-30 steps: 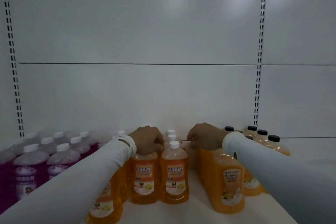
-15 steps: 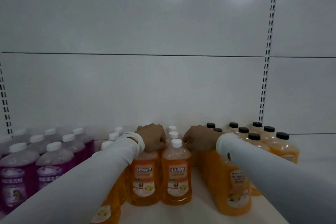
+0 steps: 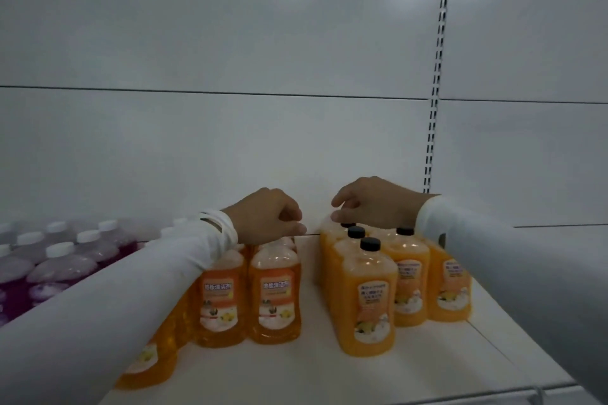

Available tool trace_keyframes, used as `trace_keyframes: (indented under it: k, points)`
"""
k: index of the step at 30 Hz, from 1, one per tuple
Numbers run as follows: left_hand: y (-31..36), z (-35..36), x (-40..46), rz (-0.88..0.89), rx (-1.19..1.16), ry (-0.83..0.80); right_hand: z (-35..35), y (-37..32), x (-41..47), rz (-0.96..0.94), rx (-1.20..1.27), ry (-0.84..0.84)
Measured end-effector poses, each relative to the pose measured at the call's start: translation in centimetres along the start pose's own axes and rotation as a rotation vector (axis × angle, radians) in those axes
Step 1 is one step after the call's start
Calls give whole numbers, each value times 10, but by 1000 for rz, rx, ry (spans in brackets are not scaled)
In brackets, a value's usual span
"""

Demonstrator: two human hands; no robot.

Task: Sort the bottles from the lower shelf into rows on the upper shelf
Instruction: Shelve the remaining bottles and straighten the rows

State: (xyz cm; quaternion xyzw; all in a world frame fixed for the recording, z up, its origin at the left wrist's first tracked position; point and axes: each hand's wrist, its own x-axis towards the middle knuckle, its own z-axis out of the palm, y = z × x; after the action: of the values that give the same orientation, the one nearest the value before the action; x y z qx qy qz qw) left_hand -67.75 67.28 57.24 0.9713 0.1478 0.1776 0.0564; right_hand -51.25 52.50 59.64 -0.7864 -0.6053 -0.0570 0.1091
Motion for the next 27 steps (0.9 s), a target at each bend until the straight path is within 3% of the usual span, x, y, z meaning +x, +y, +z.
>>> trace_keyframes:
  k: [4,9,14,17,27]
  points:
    - [42,16,0,-2,17,-74,-7,35,-32,-20,43,15]
    - [69,47,1,-127,-29,-146,7,76,-63,-82,142,28]
    - [83,67,-4,-247,-50,-119,31,87,-64,-118,120,-125]
    - [89,72,-7,-282,-58,-76,41,85,-61,-111,135,-132]
    - [78,72,-4,-201,-102,-76,44,85,-56,-106,142,-134]
